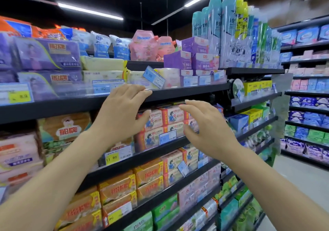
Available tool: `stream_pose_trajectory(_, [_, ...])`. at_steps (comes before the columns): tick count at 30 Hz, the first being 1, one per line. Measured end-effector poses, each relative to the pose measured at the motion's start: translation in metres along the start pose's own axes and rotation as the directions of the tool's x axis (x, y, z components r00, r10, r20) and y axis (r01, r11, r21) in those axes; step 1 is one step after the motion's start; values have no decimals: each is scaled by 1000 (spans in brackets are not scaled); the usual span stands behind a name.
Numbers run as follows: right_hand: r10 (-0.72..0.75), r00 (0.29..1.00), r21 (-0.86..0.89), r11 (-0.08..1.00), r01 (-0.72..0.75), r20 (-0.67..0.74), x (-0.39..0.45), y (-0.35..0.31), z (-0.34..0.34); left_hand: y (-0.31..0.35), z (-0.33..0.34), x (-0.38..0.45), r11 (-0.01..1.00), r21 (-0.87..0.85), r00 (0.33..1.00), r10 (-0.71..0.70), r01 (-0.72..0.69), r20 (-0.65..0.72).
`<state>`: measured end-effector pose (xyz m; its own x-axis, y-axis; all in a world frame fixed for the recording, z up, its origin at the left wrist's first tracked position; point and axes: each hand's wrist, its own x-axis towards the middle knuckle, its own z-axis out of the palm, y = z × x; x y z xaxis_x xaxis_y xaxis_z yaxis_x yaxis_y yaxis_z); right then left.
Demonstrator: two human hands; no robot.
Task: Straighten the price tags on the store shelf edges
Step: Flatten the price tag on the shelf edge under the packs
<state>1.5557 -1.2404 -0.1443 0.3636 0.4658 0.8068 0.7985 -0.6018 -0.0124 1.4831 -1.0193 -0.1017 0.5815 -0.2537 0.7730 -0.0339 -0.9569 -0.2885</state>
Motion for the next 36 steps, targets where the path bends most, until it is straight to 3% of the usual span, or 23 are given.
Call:
stream_pose_trajectory(14, [-152, 984, 19, 988, 155, -94, 98, 71, 60, -45, 50, 59, 996, 67, 986, -42, 54, -164])
stream_pose_trajectory(23, [-260, 957, 155, 948, 278, -128, 131, 92, 90, -41, 54, 71, 984, 143, 984, -86, 109, -157])
stream_pose_trajectory(36, [-380, 893, 284, 852, 440, -243, 147, 99, 112, -34, 57, 89, 964, 223, 989, -145, 145, -15])
